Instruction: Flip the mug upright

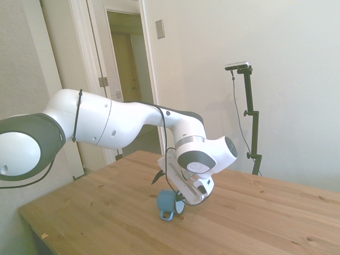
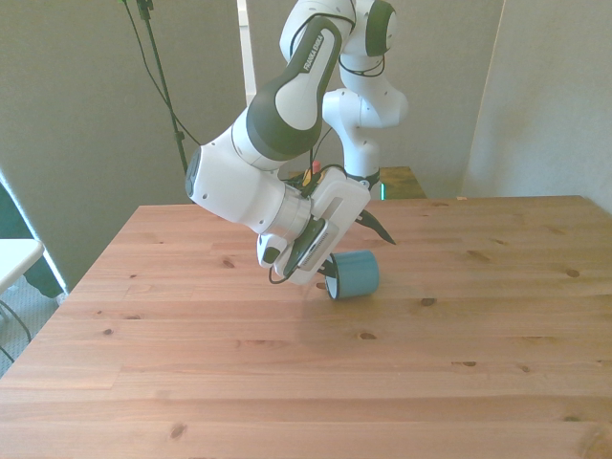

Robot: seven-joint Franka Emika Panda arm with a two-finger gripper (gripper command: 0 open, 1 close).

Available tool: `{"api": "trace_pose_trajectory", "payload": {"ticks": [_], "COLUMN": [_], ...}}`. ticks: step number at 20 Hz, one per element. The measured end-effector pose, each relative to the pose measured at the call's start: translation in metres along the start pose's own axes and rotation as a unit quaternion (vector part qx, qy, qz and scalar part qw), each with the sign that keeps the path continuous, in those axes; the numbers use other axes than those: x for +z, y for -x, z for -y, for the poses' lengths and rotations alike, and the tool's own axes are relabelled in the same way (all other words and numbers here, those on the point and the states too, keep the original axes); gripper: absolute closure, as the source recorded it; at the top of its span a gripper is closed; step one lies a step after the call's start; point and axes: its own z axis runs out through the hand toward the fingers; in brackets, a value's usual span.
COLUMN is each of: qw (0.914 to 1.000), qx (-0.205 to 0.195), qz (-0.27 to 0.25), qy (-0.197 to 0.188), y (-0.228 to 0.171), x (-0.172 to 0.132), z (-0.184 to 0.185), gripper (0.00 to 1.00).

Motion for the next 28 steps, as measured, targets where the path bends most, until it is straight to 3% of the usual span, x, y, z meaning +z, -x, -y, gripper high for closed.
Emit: {"api": "trace_pose_trajectory", "payload": {"ticks": [28], "qw": [0.9998], "qx": [0.004], "qz": [0.017], "qy": [-0.011], "y": [-0.005], "x": [0.008], "z": [-0.003], "gripper": [1.00]}}
